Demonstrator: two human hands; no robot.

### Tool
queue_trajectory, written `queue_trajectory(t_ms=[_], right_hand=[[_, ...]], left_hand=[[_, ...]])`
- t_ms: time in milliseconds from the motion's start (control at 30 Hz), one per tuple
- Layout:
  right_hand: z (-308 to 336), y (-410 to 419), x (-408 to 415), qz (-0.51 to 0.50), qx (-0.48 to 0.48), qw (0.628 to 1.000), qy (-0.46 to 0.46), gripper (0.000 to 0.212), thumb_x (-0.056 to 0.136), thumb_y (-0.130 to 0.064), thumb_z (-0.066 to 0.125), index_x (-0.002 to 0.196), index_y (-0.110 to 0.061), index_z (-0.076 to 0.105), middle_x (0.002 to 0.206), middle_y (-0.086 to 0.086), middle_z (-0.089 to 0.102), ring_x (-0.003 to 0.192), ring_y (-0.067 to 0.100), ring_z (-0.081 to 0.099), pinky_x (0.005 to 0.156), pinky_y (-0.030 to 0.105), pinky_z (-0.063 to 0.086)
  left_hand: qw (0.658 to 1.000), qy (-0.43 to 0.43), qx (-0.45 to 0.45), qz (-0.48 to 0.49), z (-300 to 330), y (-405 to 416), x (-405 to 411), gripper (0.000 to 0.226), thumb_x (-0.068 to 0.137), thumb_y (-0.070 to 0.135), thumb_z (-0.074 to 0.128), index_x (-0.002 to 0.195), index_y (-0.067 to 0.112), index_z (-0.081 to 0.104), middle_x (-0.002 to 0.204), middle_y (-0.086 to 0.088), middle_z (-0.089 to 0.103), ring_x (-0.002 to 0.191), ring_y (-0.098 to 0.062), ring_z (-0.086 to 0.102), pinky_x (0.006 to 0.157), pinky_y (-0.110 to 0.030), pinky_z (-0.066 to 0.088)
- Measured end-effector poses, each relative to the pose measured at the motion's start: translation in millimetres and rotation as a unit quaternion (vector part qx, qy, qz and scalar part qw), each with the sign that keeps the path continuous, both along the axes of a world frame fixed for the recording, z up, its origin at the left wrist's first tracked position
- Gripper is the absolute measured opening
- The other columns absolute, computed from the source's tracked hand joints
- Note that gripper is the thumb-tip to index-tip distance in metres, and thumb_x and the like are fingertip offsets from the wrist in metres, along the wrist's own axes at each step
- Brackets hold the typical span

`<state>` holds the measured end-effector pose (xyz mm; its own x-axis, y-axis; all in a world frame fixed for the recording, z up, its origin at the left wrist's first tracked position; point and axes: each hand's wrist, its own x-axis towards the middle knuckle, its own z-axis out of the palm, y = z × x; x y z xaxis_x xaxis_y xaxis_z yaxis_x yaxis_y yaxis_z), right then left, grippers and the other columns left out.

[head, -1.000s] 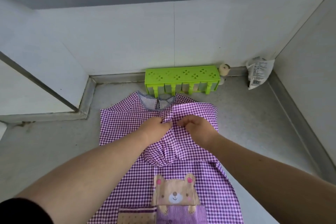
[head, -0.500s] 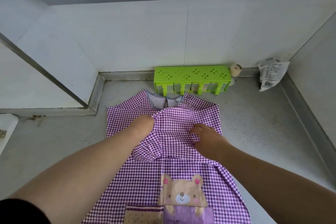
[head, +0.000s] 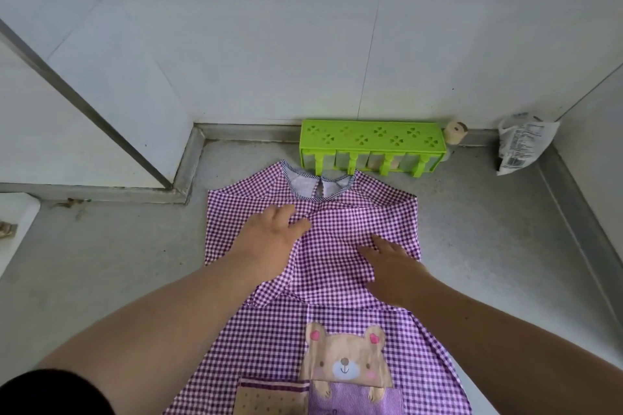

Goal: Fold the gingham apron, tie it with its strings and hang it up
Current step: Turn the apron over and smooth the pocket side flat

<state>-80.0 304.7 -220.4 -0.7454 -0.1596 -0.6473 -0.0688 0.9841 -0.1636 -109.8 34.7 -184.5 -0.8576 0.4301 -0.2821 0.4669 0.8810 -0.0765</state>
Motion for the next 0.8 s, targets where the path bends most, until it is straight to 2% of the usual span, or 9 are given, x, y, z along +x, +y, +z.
queue_trajectory(t_ms=[67, 133, 233, 367, 467, 600, 700, 767, 800], right_hand=[[0.9, -2.7, -0.1, 0.006, 0.011, 1.0, 0.008, 0.084, 0.095, -0.049, 0.063, 0.161, -0.042, 0.011, 0.172, -0.004, -0.006, 0.158, 0.031, 0.005, 0.119, 0.064, 0.028], [1.1, -5.7, -0.2, 0.006, 0.018, 1.0, 0.013, 0.085, 0.095, -0.048, 0.063, 0.161, -0.042, 0.011, 0.172, -0.004, -0.006, 0.157, 0.032, 0.007, 0.118, 0.063, 0.031], [2.4, -7.5, -0.2, 0.0, 0.014, 1.0, 0.016, 0.083, 0.095, -0.048, 0.062, 0.161, -0.042, 0.012, 0.172, -0.004, -0.005, 0.157, 0.031, 0.009, 0.119, 0.059, 0.031], [1.7, -7.8, -0.8, -0.007, 0.011, 1.0, 0.024, 0.079, 0.096, -0.049, 0.061, 0.16, -0.043, 0.015, 0.172, -0.005, -0.001, 0.157, 0.03, 0.011, 0.119, 0.059, 0.031], [1.9, -7.5, -1.4, -0.013, 0.015, 1.0, 0.02, 0.079, 0.096, -0.047, 0.061, 0.16, -0.044, 0.015, 0.172, -0.006, -0.002, 0.157, 0.029, 0.01, 0.119, 0.059, 0.03], [1.7, -9.3, -2.5, -0.012, 0.017, 1.0, 0.018, 0.079, 0.097, -0.047, 0.058, 0.161, -0.043, 0.013, 0.172, -0.006, -0.004, 0.158, 0.029, 0.008, 0.12, 0.057, 0.028], [0.1, -10.0, -2.7, -0.012, 0.024, 0.999, 0.019, 0.079, 0.097, -0.047, 0.057, 0.161, -0.043, 0.011, 0.172, -0.007, -0.005, 0.158, 0.029, 0.008, 0.12, 0.057, 0.029], [-0.4, -11.8, -3.4, -0.015, 0.028, 0.999, 0.019, 0.08, 0.096, -0.047, 0.057, 0.161, -0.043, 0.011, 0.172, -0.007, -0.005, 0.157, 0.029, 0.009, 0.119, 0.057, 0.031], [-0.3, -12.5, -2.9, -0.015, 0.03, 0.999, 0.019, 0.08, 0.096, -0.046, 0.057, 0.161, -0.043, 0.011, 0.172, -0.007, -0.005, 0.157, 0.029, 0.01, 0.119, 0.056, 0.031]], left_hand=[[0.995, -0.014, -0.03, -0.094, -2.3, 1.0, 4.6, 0.054, 0.095, 0.038, 0.061, 0.147, 0.03, 0.049, 0.166, -0.011, 0.026, 0.14, -0.03, 0.041, 0.11, -0.051, 0.045], [0.997, -0.052, -0.058, -0.026, -7.6, 2.6, 11.7, 0.054, 0.094, 0.054, 0.061, 0.14, 0.026, 0.057, 0.166, -0.013, 0.025, 0.139, -0.031, 0.044, 0.107, -0.05, 0.048], [0.986, -0.095, -0.075, 0.117, -18.2, -4.4, 16.6, 0.055, 0.092, 0.045, 0.068, 0.14, 0.024, 0.052, 0.14, -0.01, 0.047, 0.12, -0.027, 0.057, 0.097, -0.045, 0.055], [0.98, -0.079, -0.052, 0.177, -27.4, -19.2, 12.8, 0.054, 0.093, 0.021, 0.068, 0.142, 0.024, 0.046, 0.126, -0.006, 0.057, 0.109, -0.025, 0.063, 0.089, -0.043, 0.058], [0.965, -0.048, 0.01, 0.256, -32.0, -29.0, 6.3, 0.05, 0.092, 0.012, 0.065, 0.137, 0.027, 0.05, 0.126, -0.005, 0.055, 0.109, -0.026, 0.061, 0.089, -0.044, 0.058], [0.886, -0.015, 0.187, 0.424, -31.5, -57.3, -9.2, 0.044, 0.097, 0.02, 0.064, 0.139, 0.027, 0.054, 0.139, -0.009, 0.051, 0.118, -0.029, 0.057, 0.096, -0.045, 0.056], [0.958, -0.033, 0.126, 0.256, -31.7, -61.2, -2.6, 0.064, 0.091, 0.058, 0.068, 0.146, 0.032, 0.046, 0.143, -0.001, 0.054, 0.126, -0.025, 0.057, 0.102, -0.046, 0.054], [0.984, -0.07, 0.029, 0.159, -32.0, -56.5, 4.1, 0.069, 0.092, 0.048, 0.068, 0.153, 0.033, 0.038, 0.142, 0.002, 0.058, 0.123, -0.022, 0.062, 0.1, -0.045, 0.056], [0.984, -0.068, 0.003, 0.163, -32.3, -56.2, 4.5, 0.065, 0.095, 0.035, 0.067, 0.153, 0.031, 0.038, 0.136, 0.001, 0.062, 0.115, -0.022, 0.066, 0.095, -0.044, 0.057]])
